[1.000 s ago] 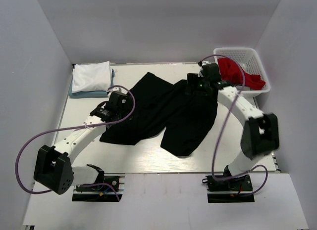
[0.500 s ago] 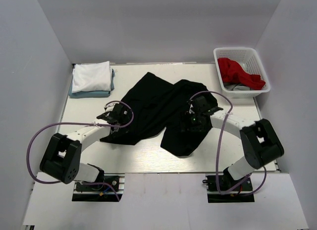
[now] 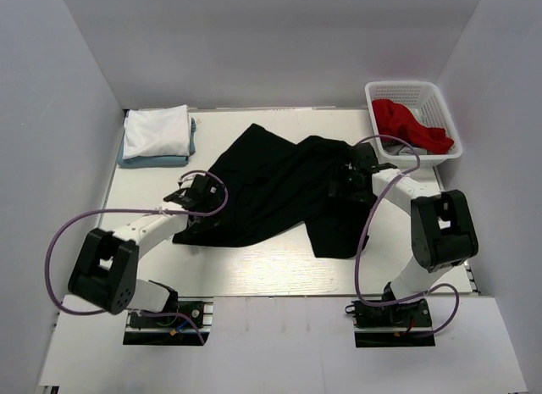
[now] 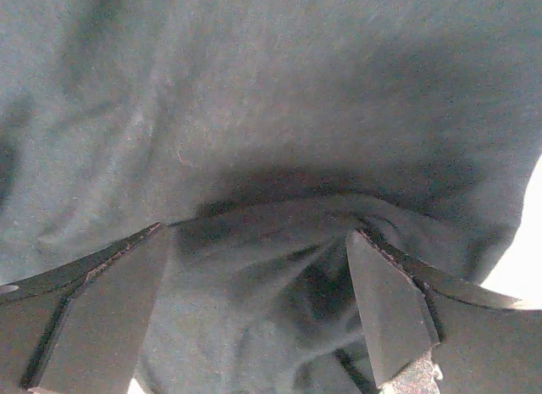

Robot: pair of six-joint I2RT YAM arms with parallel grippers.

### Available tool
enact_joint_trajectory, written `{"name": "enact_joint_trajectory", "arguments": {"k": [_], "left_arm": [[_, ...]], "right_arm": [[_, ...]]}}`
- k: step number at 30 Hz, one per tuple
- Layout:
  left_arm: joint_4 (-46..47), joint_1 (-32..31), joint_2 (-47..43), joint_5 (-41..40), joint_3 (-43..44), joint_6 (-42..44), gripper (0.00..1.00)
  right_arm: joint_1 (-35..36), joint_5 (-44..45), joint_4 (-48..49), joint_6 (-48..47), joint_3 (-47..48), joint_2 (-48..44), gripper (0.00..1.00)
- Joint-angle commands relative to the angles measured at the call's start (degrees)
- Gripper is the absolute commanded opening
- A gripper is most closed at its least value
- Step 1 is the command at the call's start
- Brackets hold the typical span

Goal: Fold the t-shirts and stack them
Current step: Flatten out the tshirt

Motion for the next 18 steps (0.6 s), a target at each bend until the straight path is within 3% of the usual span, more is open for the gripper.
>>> {"name": "enact_joint_trajectory", "arguments": {"k": [1,4,9,11,18], "left_arm": [[-3.3,-0.3,-6.5,-0.9,1.9,0.4,0.99],[-5.8,-0.3,-12.9,-2.2,1.1,-2.7,0.99],[-14.9,0.7,-18.4,-11.7,-1.2,-10.5,0.99],[-17.0,1.2,-17.9,-15.3,-1.9,-16.1,0.99],[-16.8,6.3,-10.0,-15.9,-3.4,-18.6,0.99]], "right_arm": [[-0.3,3.6,-2.2,-3.9,3.6,-5.3,0.9],[-0.2,3.8,-5.0,-2.9,-0.7,-12.4,0.9],[-0.3,9.5,-11.1,6.2,-9.2,-23.3,0.9],[-0.4,8.7,-13.4,9.0,-11.8,-25.7,0.9],[-1.0,9.0,-18.8,13.5,-16.9,-26.7,0.9]]}}
